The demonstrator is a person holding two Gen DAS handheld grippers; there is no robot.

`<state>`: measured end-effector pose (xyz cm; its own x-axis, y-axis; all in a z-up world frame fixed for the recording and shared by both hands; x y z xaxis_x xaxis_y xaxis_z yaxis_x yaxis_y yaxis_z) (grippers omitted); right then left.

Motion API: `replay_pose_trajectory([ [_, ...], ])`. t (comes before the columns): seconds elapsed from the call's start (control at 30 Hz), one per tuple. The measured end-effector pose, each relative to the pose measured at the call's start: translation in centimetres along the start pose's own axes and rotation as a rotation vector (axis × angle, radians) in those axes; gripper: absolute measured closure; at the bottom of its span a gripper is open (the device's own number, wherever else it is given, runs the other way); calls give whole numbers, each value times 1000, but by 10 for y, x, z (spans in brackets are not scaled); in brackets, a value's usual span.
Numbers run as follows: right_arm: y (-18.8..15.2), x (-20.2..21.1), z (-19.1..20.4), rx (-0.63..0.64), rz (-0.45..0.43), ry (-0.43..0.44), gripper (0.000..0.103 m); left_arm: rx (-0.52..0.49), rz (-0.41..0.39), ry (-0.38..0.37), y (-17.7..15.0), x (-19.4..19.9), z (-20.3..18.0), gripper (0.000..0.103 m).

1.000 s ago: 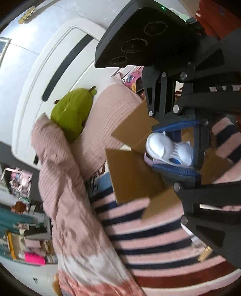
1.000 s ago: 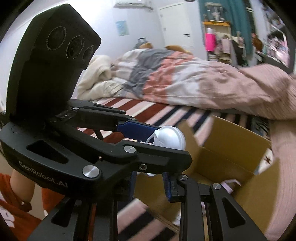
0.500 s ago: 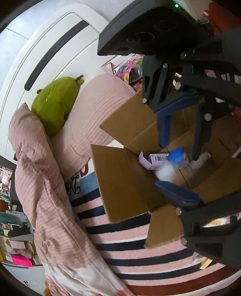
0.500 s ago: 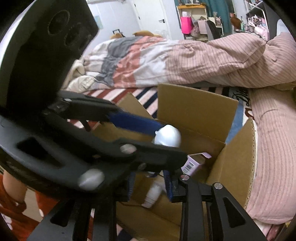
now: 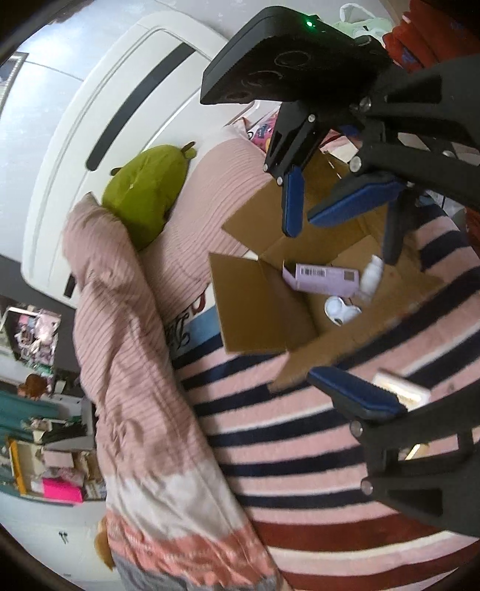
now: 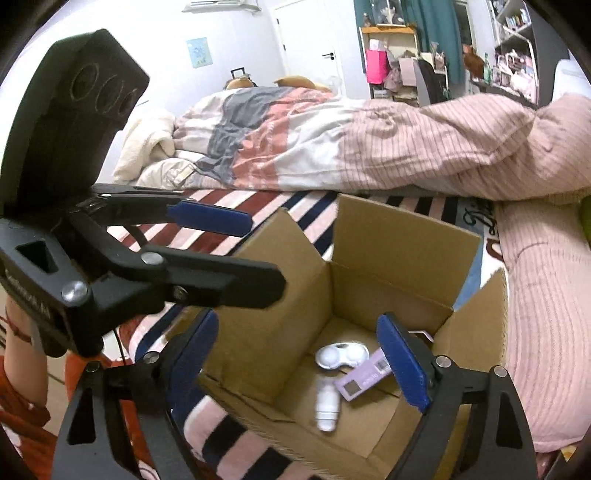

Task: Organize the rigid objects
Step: 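Carry the contact-lens case into the cardboard box and release it, then return the right gripper and grasp the gold lipstick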

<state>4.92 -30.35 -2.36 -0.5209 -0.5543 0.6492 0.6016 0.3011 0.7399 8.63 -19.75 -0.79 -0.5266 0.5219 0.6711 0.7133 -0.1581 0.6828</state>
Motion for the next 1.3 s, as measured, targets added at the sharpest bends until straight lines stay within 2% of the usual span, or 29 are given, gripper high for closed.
replay_pose_trajectory([
  [0.17, 13, -5, 36, 75, -5, -31, 15, 24, -57, 50, -16, 40, 31, 28],
  [0.23, 21, -9, 52, 103, -13, -36, 7, 43, -79, 75, -24, 56, 47, 28],
  [0.3, 30, -13, 73, 136, -38, -26, 4, 64, -97, 100, -33, 70, 64, 27],
  [0.4, 39, -28, 102, 171, -29, 7, 4, 113, -127, 144, -50, 91, 97, 26],
  [0.6, 37, -86, 155, 269, 50, 62, 4, 230, -149, 242, -90, 113, 167, 25],
  [0.7, 21, -122, 167, 254, 121, 86, 4, 257, -135, 292, -112, 112, 196, 25],
  [0.83, -7, -173, 168, 210, 221, 118, 5, 306, -108, 303, -137, 102, 222, 25],
  [0.9, -20, -194, 164, 197, 258, 99, 17, 326, -91, 308, -148, 96, 232, 25],
  [0.97, -29, -210, 159, 188, 284, 80, 41, 339, -77, 310, -156, 92, 238, 25],
  [1.1, -33, -234, 150, 177, 308, 28, 55, 351, -57, 312, -166, 86, 246, 25],
  [1.17, -35, -244, 145, 157, 340, 6, 75, 354, -53, 310, -168, 84, 248, 25],
  [1.3, -36, -254, 142, 179, 345, -39, 86, 371, -44, 305, -170, 82, 252, 25],
])
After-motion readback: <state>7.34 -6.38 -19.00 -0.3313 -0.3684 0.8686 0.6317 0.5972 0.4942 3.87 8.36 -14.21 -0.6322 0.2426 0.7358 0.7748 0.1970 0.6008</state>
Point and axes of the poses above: each gripper's, at about its wrist camera, not at the fingertips, and x roughly against the way its jaws point, z to its left, y to its top, the point moved 8 cm from there along -x, roughly the way its jaws point, and after that the axes turned 4 degrees about -z, right-handed, at the moved point
